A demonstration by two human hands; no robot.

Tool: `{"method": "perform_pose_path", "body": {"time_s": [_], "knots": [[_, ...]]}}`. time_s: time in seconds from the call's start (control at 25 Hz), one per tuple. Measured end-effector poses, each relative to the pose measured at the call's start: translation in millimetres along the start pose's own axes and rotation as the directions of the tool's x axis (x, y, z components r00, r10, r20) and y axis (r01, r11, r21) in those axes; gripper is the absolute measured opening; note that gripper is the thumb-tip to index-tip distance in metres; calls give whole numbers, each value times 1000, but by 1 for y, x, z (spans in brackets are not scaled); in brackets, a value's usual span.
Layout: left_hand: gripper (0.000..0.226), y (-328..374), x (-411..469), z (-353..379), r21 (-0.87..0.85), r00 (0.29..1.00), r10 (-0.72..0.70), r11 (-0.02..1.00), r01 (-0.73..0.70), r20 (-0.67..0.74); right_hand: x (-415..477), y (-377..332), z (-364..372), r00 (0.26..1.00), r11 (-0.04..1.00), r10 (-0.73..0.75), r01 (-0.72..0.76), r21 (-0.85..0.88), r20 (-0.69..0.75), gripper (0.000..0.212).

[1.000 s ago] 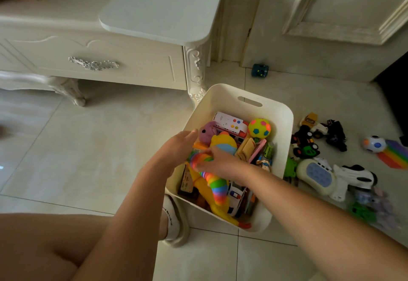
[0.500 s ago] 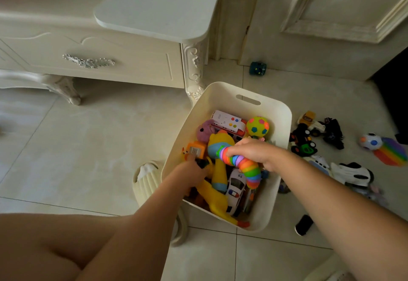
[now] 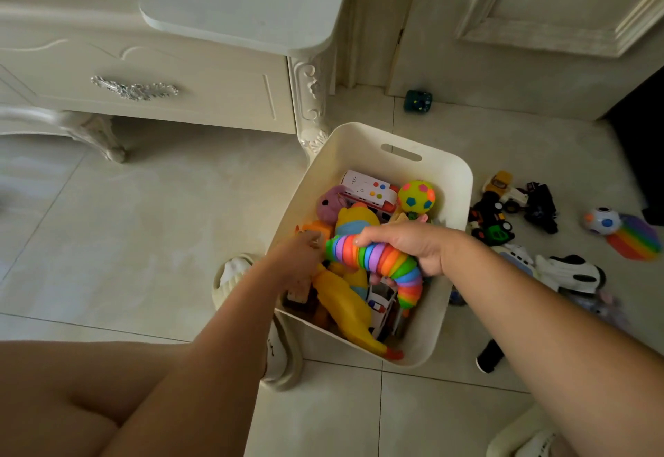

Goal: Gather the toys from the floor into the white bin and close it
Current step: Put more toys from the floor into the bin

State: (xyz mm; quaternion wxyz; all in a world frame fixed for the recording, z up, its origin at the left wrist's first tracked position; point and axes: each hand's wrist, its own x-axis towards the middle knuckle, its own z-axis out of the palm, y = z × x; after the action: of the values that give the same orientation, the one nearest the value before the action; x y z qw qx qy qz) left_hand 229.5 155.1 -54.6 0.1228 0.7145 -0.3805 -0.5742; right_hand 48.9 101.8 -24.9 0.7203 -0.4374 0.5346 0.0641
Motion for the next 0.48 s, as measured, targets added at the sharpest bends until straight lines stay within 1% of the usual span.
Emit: {"method": "perform_pose_path", "body": {"time_s": [0.08,0.16,0.2,0.24,0.32,0.36,0.44,0.48], "knots": [[29,22,-9,-19,38,997,58,998,-56,-46,-1,-2,18,1000,990,6,-3,-142,16,36],[38,37,-16,-32,53,994,85,995,-81,-70,2,-3,46,998,966,-56,54,-254,0,41],[39,40,-20,-34,63,992,111,992,-108,-57,3,-4,60,995,938,-96,86,-335,-13,48],[38,40,-23,-36,74,992,116,991,-112,-40,6,-4,71,991,889,-134,116,-444,-9,56],[36,32,-24,-36,126,998,54,991,-55,13,9,-5,84,983,733,-182,155,-662,28,67],[36,27,-23,-35,154,999,20,988,-27,45,9,-7,86,979,650,-202,158,-744,31,66],[36,21,-21,-32,198,998,-3,980,-11,70,11,-4,85,975,495,-220,126,-860,17,58],[36,20,-20,-30,199,997,-5,980,-11,79,14,2,84,975,453,-220,110,-885,8,52]]}}
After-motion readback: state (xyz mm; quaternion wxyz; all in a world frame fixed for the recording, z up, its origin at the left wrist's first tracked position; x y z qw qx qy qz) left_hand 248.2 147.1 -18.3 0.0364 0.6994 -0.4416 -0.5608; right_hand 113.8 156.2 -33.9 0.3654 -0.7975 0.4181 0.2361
